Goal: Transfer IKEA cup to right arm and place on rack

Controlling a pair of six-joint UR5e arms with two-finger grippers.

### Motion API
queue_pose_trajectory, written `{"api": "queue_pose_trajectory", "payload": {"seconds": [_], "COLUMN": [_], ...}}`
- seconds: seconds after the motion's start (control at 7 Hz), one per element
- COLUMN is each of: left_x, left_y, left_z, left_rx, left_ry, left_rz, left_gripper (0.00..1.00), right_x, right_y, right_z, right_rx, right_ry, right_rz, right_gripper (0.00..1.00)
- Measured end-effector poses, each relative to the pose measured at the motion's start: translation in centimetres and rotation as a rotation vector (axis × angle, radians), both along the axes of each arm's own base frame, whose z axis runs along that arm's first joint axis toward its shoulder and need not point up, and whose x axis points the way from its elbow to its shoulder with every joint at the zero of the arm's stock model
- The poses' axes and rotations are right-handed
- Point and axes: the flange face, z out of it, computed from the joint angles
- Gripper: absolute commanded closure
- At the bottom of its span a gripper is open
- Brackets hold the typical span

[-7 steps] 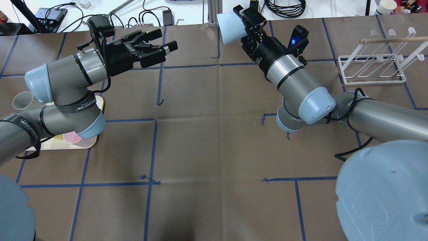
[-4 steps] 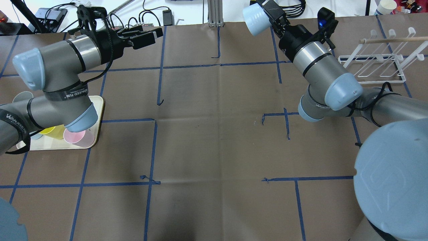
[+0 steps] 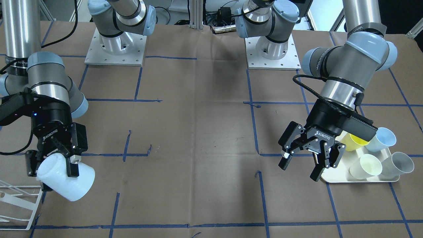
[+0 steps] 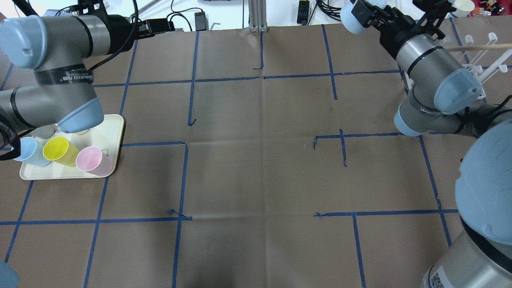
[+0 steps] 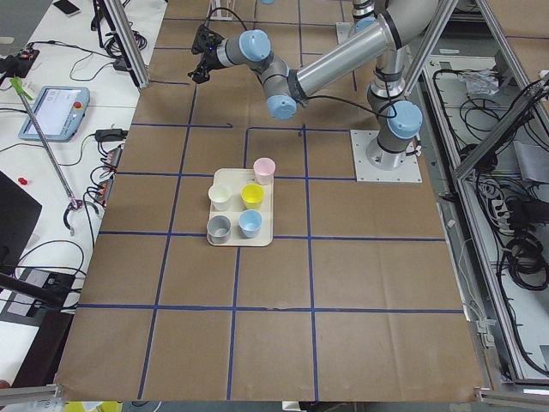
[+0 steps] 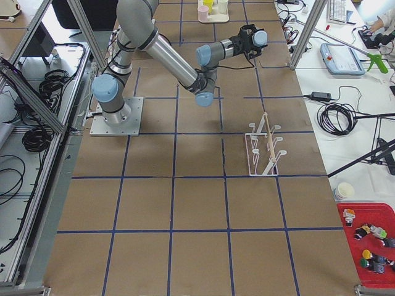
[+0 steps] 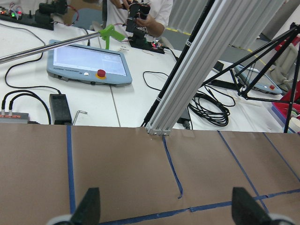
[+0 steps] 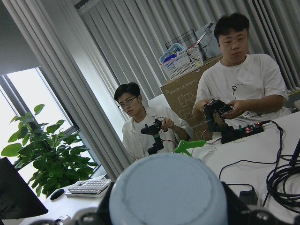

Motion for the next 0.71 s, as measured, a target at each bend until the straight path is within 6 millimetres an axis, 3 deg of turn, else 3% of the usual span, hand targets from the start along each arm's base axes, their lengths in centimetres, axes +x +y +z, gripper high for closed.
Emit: {"api": "queue_pose_trajectory", "payload": {"seconds": [0.29,0.43,0.71], "left_x": [-1.7,-1.9,-1.5], "left_y": [-0.6,-0.6,-0.2], "left_z": [1.5,1.8,2.2], "left_rx": [0.167,0.262,0.447], "left_ry": [-0.095,-0.13,-0.194], "left_rz": [0.043,0.058,0.087], "left_gripper": [0.01,0.01,0.01], "right_x": [-5.4,-8.3,-12.2], "right_y": [-1.4,-2.2,-4.2], "right_z": [-0.6,-0.3,0.4], "right_rx": [0.025,0.044,0.094], "right_ry": [0.172,0.22,0.306], "right_rz": [-0.062,-0.094,-0.121], "right_gripper": [0.53,0.53,0.53]}}
